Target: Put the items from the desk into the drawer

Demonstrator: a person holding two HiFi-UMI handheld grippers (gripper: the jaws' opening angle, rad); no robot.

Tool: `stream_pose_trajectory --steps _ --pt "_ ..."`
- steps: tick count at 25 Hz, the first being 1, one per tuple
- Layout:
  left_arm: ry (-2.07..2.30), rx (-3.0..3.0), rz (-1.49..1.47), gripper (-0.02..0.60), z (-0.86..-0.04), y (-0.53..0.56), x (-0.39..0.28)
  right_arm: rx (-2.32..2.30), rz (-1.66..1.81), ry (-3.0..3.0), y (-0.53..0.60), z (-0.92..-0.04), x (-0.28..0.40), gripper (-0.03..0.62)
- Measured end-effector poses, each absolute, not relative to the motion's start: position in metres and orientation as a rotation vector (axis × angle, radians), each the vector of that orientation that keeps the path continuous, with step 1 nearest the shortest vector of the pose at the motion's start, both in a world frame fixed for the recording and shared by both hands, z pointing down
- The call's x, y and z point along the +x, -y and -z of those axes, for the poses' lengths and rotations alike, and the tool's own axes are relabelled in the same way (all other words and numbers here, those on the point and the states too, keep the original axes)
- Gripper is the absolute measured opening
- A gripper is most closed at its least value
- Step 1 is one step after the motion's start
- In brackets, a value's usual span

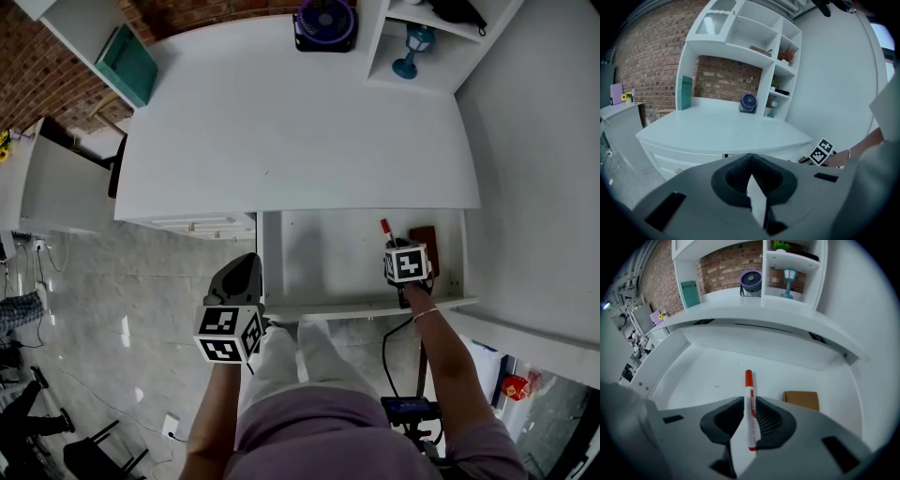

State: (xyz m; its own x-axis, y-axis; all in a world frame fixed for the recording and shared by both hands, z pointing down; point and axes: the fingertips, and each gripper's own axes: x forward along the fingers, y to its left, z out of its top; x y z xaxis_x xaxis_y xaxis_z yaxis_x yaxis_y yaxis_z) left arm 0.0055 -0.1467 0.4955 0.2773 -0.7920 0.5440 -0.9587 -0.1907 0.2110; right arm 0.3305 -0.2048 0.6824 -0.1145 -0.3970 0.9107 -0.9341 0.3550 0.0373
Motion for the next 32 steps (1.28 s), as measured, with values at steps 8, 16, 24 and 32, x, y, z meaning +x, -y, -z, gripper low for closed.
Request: stream_pose_trajectory --steps 8,16,24,32 --pt "1.551 2.086 -0.417 0.000 -0.488 0.143 0.014 1.269 -0.679 1.835 0.207 -0.638 0.311 0.064" --pt "1.540 2.123 -0.403 0.000 -0.476 0.140 0.019 1.330 -0.605 1.968 0.202 -0.580 0.294 0.054" --pt "1.529 2.162 -0.376 0.000 -0.468 0.133 0.025 1.409 -0.585 2.078 0.183 -0.528 0.285 0.044" --pt "1.502 2.203 -0.363 0.000 -0.462 0.127 0.033 1.457 -0.526 2.145 0.161 -0.487 0.279 0.020"
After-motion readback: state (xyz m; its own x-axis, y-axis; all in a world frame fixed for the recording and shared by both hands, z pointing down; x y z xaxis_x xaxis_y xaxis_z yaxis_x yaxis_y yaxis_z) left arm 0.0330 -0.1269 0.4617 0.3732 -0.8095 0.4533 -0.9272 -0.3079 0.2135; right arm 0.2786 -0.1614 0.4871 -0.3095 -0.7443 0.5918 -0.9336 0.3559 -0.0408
